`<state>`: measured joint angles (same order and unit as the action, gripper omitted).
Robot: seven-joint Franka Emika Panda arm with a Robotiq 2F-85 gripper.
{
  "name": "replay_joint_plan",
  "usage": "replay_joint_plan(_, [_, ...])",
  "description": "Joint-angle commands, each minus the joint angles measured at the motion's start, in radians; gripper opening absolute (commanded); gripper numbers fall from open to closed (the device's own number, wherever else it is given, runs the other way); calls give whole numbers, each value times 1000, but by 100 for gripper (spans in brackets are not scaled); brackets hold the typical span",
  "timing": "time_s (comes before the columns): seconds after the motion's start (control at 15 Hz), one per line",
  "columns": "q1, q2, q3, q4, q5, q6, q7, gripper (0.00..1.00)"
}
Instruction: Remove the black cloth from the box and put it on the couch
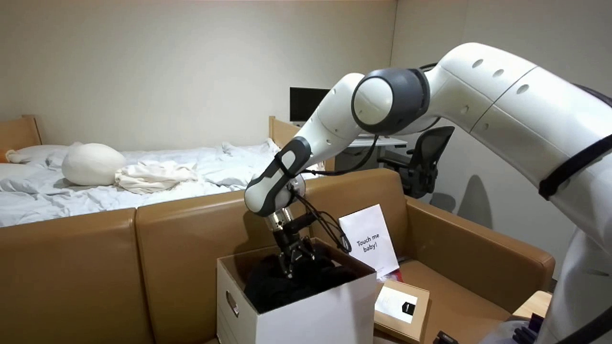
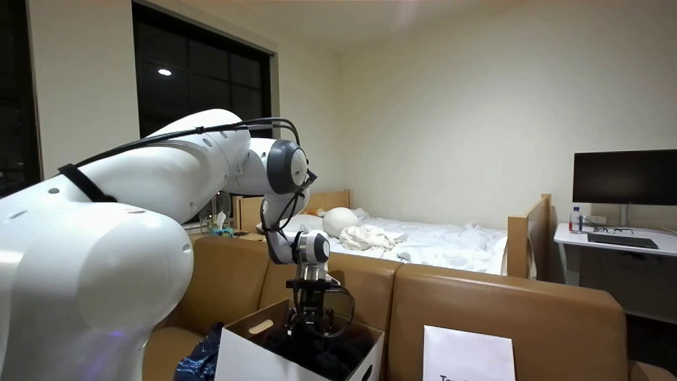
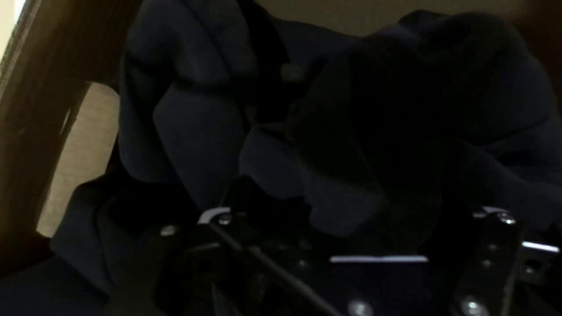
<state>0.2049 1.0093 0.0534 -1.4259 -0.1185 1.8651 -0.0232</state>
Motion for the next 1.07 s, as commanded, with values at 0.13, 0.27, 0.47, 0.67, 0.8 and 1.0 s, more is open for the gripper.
replay_joint_plan(0.13, [-11, 63, -2, 108, -6, -62, -9, 67])
replay_joint_plan(0.27, [-14, 65, 2, 120, -5, -65, -21, 53])
replay_joint_plan(0.47, [-18, 65, 3, 130, -5, -73, -29, 34])
replay_joint_plan(0.67, [-20, 68, 6, 139, -4, -89, -44, 15])
replay_joint_plan(0.8, [-21, 72, 13, 152, -15, -137, -93, 4])
replay_joint_plan(1.0, [-34, 61, 37, 164, -21, -213, -223, 5])
